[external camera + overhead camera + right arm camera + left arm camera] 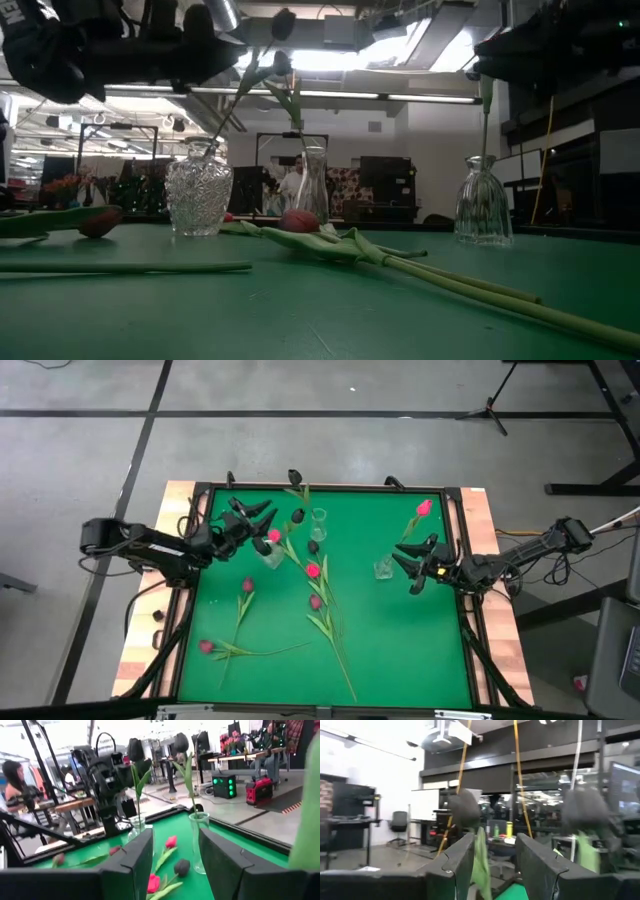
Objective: Sort flowers into vase by color
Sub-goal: Put the right black tulip into the bottom left transparent vase
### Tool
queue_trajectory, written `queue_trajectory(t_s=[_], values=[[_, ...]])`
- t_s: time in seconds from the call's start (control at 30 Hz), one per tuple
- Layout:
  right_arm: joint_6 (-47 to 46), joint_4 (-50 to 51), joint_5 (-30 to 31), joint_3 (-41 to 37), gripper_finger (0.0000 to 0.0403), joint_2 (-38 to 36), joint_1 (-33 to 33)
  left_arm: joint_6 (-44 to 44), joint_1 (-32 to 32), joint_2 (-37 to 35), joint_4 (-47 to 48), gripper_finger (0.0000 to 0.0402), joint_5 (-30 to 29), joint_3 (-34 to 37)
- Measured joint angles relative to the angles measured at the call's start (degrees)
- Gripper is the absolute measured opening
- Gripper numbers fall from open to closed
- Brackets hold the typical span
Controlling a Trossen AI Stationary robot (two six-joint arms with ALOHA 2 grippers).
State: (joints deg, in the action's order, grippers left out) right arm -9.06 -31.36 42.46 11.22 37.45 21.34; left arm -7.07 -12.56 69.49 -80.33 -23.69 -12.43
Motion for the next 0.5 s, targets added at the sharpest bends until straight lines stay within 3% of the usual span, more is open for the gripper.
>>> queue_trajectory(t_s=[0.17, 0.3, 0.5], values=[[0.0, 6.9, 0.0, 6.3, 0.0159, 5.4, 0.0, 5.4, 0.0, -10.1, 15.6, 0.0141, -1.0, 0.0], [0.7, 9.7, 0.3, 11.6, 0.0159, 12.1, 0.0, 10.5, 0.0, -18.8, 29.3, 0.0141, 1.9, 0.0], [1.6, 10.5, 2.8, 18.8, 0.0159, 21.5, -1.8, 14.5, 0.0, -30.3, 42.2, 0.0141, 2.1, 0.0]])
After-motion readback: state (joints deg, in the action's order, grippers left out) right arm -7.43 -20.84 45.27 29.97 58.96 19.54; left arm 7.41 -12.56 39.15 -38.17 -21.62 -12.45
